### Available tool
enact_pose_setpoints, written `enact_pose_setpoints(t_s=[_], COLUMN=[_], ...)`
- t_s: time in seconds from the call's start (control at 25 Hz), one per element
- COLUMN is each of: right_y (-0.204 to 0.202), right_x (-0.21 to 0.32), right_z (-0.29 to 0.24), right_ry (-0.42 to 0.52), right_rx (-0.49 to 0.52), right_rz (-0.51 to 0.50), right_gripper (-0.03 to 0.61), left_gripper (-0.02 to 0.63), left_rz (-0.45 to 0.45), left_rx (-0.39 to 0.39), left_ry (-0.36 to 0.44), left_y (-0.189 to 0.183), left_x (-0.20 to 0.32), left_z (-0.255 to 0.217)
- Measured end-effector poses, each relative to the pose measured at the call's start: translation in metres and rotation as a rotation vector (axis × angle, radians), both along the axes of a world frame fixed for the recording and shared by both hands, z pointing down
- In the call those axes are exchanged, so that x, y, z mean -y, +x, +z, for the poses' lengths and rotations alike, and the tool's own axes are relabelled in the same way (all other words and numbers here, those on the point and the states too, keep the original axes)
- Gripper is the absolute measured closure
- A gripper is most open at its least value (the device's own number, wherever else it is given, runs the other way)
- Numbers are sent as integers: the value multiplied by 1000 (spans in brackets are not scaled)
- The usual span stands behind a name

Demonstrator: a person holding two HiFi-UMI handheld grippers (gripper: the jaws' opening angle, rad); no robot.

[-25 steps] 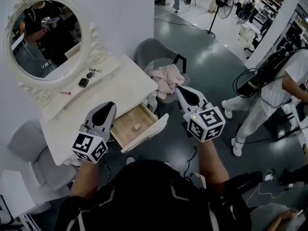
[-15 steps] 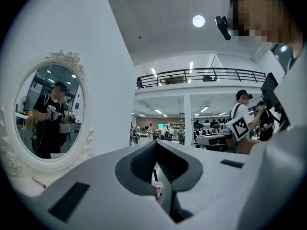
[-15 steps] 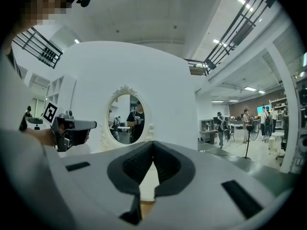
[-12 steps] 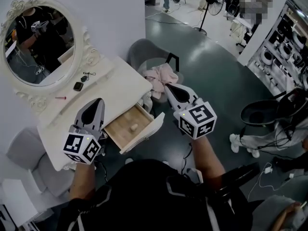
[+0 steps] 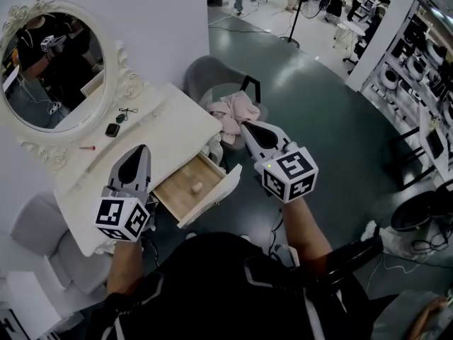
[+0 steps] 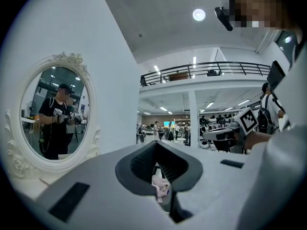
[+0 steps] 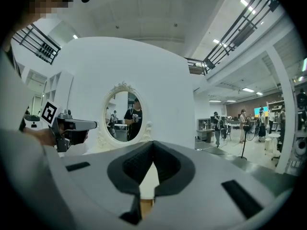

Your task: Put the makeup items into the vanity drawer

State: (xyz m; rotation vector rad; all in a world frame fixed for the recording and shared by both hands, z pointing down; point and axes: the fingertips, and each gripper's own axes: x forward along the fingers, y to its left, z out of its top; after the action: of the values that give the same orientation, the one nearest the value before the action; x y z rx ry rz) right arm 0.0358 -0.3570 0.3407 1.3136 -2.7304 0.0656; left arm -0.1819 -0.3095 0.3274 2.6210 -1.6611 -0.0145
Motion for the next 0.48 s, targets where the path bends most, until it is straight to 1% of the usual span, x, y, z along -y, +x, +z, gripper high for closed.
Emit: enact_pose_setpoints(t_s=[0.32,0.48], right_y=[-7,-10], right_x=[2,3], right_z=[3,3], right_ry=[-11,-13], right_rx=[-27,-19], right_rz=[-14,-23], right_gripper=[574,575], left_gripper=[611,611], left_rz=[14,14], left_rx=[10,11], left_ry=[1,-2], left_y=[0,-2], left_x=[3,5], left_z=[0,1])
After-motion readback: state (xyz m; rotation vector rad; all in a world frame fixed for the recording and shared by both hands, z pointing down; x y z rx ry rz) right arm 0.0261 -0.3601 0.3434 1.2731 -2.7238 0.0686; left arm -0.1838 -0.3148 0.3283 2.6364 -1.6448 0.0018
